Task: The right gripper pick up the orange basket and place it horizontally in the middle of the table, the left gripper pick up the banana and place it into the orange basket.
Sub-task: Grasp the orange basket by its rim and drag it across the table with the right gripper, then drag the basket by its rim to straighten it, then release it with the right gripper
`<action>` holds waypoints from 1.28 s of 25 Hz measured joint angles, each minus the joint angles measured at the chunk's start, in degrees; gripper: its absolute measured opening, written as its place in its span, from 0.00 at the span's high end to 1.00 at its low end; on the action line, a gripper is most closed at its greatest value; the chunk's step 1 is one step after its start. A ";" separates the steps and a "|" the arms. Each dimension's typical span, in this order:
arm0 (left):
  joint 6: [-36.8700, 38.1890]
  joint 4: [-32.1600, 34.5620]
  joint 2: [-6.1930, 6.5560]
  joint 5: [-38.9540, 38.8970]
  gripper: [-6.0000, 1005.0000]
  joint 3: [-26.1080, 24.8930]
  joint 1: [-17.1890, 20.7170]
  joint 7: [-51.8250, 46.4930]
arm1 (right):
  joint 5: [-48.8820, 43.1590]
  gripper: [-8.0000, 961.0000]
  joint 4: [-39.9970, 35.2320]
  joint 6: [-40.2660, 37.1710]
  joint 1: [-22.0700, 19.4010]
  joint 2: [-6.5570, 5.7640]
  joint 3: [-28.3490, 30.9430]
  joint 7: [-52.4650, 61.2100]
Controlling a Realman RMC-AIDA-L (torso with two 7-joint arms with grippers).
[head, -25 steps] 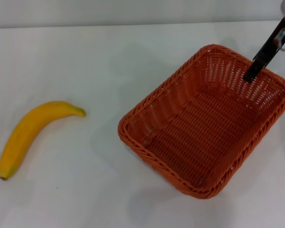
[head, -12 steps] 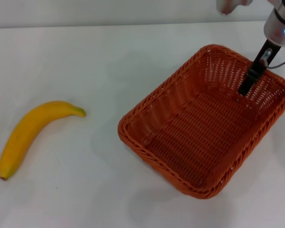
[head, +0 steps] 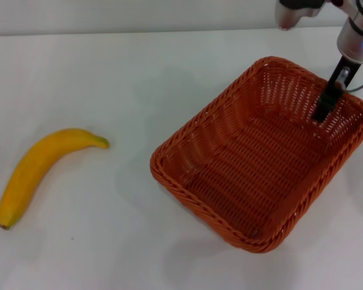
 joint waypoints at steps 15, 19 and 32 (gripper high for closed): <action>-0.49 0.89 -0.07 -0.11 0.12 0.00 -0.14 0.10 | 4.22 0.73 -4.85 5.75 -0.62 -1.36 2.00 0.25; -0.47 0.90 0.02 -0.13 0.12 0.00 -0.03 0.10 | 4.08 0.75 -7.75 7.93 -2.36 -2.90 8.35 3.52; -0.49 -1.73 0.32 -0.15 0.12 -0.01 0.13 -0.31 | 19.34 0.85 -26.88 16.52 -19.19 -2.41 20.44 14.22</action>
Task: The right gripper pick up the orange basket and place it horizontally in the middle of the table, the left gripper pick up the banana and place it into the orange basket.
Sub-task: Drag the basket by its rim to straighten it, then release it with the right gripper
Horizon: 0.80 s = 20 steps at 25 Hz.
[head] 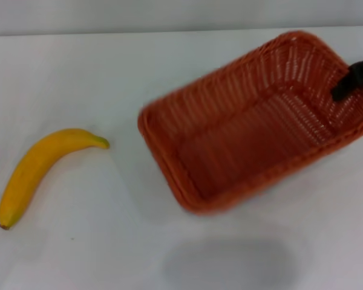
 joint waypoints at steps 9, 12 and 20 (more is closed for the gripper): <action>0.51 -2.12 0.15 1.89 0.12 0.01 -0.90 -0.55 | 9.49 0.83 -10.10 0.70 -12.47 1.08 -0.22 7.39; 0.53 -2.77 0.15 2.31 0.12 0.01 -1.15 -0.91 | 9.90 0.83 -10.70 0.85 -14.23 2.02 -0.35 7.45; 0.54 -3.45 0.23 2.50 0.12 0.01 -1.33 -1.24 | 13.88 0.81 -10.34 -2.27 -17.46 2.74 -2.83 8.47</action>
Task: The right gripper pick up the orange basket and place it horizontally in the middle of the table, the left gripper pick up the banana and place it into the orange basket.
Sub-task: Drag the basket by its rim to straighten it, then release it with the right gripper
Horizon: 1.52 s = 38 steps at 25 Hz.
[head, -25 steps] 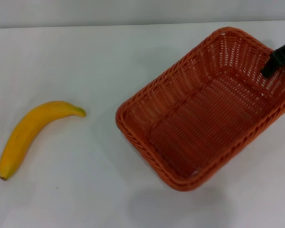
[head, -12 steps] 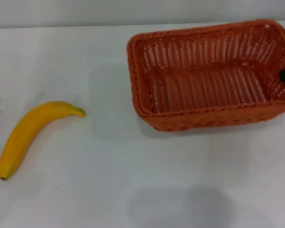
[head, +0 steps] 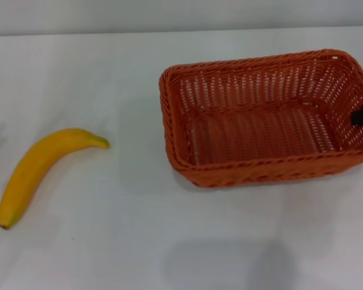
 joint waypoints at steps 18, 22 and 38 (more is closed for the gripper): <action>0.05 -0.91 -0.16 -0.01 0.13 -0.09 0.82 -0.58 | 6.55 0.77 0.74 -7.61 -3.69 -0.16 -10.35 2.26; 0.05 -0.91 -0.18 -0.01 0.13 -0.02 0.83 -0.36 | 7.76 0.76 1.42 -7.59 -3.73 -0.26 -10.38 1.59; -0.31 -0.91 -0.18 0.60 0.13 -0.20 0.84 -0.56 | 8.51 0.63 6.61 -6.99 -2.73 -2.16 -9.59 -3.81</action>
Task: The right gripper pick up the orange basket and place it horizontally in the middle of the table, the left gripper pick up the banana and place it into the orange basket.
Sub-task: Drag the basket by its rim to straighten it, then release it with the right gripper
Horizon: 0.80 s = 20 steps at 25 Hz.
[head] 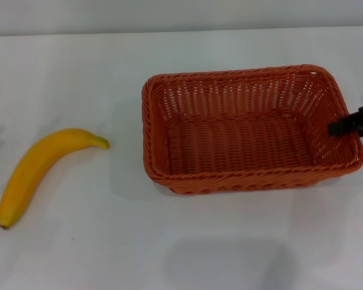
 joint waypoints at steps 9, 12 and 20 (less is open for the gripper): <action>-0.34 -0.03 -0.08 0.02 0.13 -0.06 0.17 -0.65 | -0.14 0.49 5.39 1.86 2.69 -2.60 1.59 -2.16; -0.43 -0.95 -0.14 0.02 0.13 0.08 0.56 -1.67 | 0.74 0.43 4.85 4.91 3.17 -2.91 5.24 -3.68; -1.11 -7.52 -0.30 4.77 0.13 0.15 2.38 -10.28 | 2.17 0.19 -0.33 12.30 3.49 -3.46 15.40 -9.28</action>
